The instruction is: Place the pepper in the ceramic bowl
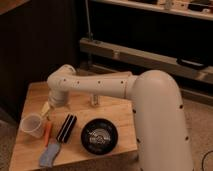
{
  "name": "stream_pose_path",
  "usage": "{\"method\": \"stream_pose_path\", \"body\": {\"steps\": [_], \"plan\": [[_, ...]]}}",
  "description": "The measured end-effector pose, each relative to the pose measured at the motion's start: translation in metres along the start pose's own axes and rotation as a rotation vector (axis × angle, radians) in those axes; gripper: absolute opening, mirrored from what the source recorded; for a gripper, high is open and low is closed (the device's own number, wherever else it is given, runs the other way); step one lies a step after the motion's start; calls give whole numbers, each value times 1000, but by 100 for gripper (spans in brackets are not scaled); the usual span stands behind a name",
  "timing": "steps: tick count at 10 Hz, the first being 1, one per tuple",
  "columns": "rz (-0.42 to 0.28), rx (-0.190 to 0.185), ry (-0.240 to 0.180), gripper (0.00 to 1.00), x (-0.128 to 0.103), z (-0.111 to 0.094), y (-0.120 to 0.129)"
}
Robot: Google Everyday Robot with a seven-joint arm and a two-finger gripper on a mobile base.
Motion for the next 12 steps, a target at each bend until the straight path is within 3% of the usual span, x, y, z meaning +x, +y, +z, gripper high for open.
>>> {"method": "stream_pose_path", "body": {"steps": [5, 6, 8, 9, 10, 12], "plan": [[6, 49, -46, 80, -8, 19, -9], [13, 53, -53, 77, -9, 22, -10], [42, 65, -73, 60, -12, 28, -8], [51, 72, -77, 59, -13, 30, -6], [51, 71, -75, 62, -13, 29, -4], [43, 63, -75, 78, -12, 29, -5]]}}
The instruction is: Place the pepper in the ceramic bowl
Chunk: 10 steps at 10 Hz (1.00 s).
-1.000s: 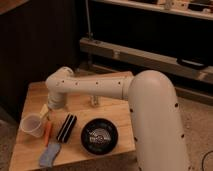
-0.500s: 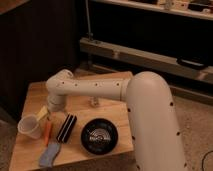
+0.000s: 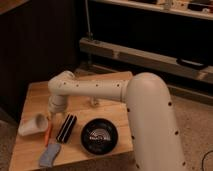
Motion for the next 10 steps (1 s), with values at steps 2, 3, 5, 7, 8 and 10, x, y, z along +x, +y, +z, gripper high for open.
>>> {"method": "stream_pose_path", "body": {"steps": [2, 3, 5, 7, 8, 10], "plan": [[-6, 33, 8, 80, -1, -3, -1], [-12, 75, 19, 80, -1, -7, -1], [-23, 111, 28, 80, -1, -10, -2], [-21, 129, 32, 80, -1, -11, 3], [-29, 125, 30, 80, -1, -9, -1], [-26, 103, 26, 80, -1, -7, 1]]}}
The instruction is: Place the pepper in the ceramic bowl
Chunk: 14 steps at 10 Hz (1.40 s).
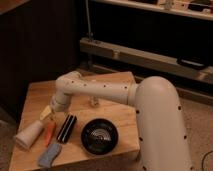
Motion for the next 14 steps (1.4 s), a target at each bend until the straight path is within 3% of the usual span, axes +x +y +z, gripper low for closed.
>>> {"method": "stream_pose_path", "body": {"steps": [6, 9, 14], "plan": [[-10, -183, -38, 80, 5, 22, -7], [-11, -221, -51, 80, 5, 29, -7], [-15, -253, -64, 80, 6, 39, -7]]}}
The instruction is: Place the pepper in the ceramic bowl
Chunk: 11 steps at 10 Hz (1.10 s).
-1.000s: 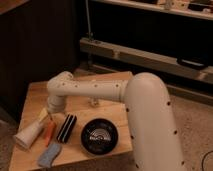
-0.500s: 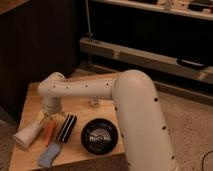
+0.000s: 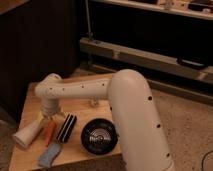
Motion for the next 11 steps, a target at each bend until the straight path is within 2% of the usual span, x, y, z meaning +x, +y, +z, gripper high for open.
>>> {"method": "stream_pose_path", "body": {"steps": [9, 10, 11], "plan": [[-19, -15, -34, 80, 0, 15, -6], [-21, -15, -37, 75, 0, 17, -6], [-23, -15, -43, 64, 0, 18, -6]]}}
